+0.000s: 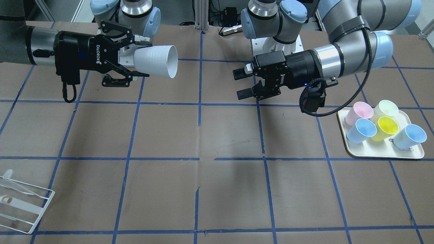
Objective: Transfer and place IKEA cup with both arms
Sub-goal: 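Carry the cup toward the table center while the left arm reaches toward it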
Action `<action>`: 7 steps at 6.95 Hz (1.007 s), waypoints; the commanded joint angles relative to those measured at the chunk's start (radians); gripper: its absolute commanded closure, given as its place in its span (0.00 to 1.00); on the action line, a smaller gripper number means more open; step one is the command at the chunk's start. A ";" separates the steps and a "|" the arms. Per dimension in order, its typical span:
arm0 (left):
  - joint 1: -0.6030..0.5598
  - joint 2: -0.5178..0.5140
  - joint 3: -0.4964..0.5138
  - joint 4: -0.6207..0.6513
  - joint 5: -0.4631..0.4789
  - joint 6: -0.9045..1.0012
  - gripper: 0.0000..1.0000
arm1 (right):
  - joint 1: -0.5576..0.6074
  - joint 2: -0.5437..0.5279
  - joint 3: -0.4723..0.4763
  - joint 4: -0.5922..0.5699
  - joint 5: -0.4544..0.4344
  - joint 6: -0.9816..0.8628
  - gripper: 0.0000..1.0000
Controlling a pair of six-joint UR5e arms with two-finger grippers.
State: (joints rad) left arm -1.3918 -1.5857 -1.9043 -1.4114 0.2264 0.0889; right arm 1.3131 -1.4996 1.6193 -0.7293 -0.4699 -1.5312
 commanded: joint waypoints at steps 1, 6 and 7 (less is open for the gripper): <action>-0.064 0.016 -0.059 0.104 -0.036 -0.070 0.00 | 0.035 0.005 0.001 0.005 0.040 0.008 0.94; -0.163 0.026 -0.045 0.268 -0.062 -0.124 0.00 | 0.064 0.076 0.002 0.005 0.077 0.014 0.94; -0.177 0.032 -0.045 0.293 -0.059 -0.150 0.00 | 0.084 0.079 0.001 0.008 0.079 0.017 0.94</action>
State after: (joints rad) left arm -1.5514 -1.5537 -1.9505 -1.1595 0.1659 -0.0382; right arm 1.3770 -1.4264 1.6206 -0.7242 -0.3937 -1.5168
